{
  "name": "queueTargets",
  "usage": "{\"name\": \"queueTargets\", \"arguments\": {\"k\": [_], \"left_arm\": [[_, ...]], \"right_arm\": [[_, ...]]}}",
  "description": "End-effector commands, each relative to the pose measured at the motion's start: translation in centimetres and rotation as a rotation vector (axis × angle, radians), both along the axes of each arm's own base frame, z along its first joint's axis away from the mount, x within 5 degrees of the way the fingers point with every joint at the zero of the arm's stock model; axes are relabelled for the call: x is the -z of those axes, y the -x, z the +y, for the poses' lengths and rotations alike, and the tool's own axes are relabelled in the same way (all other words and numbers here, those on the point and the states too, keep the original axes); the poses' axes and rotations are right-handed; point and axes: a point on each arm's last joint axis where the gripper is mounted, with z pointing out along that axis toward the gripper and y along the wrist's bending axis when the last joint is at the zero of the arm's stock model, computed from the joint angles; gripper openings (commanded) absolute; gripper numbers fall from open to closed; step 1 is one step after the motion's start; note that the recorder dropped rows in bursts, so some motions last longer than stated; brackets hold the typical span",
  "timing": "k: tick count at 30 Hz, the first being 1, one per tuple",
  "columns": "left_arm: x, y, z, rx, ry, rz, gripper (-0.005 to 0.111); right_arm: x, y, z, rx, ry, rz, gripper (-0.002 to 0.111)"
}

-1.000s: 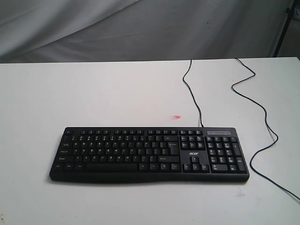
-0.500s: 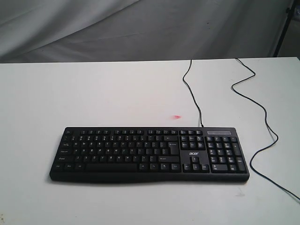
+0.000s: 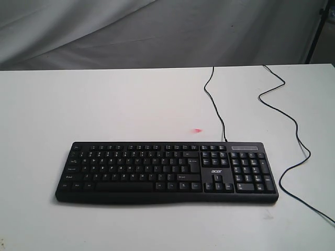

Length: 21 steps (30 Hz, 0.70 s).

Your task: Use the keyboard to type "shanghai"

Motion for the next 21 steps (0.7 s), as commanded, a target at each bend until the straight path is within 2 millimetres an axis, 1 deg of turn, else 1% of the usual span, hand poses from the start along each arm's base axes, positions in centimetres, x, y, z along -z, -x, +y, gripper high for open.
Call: {"name": "queueTargets", "arguments": {"k": [1, 3, 6, 13, 21], "left_arm": [[0.2, 0.0, 0.0, 0.004, 0.004, 0.005, 0.001], [0.2, 0.0, 0.0, 0.004, 0.004, 0.005, 0.001], [0.2, 0.0, 0.0, 0.004, 0.004, 0.005, 0.001], [0.2, 0.0, 0.0, 0.004, 0.004, 0.005, 0.001], [0.2, 0.0, 0.0, 0.004, 0.004, 0.005, 0.001]], "right_arm": [[1.5, -0.3, -0.1, 0.015, -0.025, -0.013, 0.000], [1.4, -0.3, -0.1, 0.016, -0.023, -0.024, 0.000], [1.7, -0.3, -0.1, 0.012, -0.031, 0.014, 0.000], [2.2, -0.2, 0.1, -0.002, -0.103, 0.058, 0.000], [3.1, -0.1, 0.1, -0.008, -0.053, 0.165, 0.000]]}}
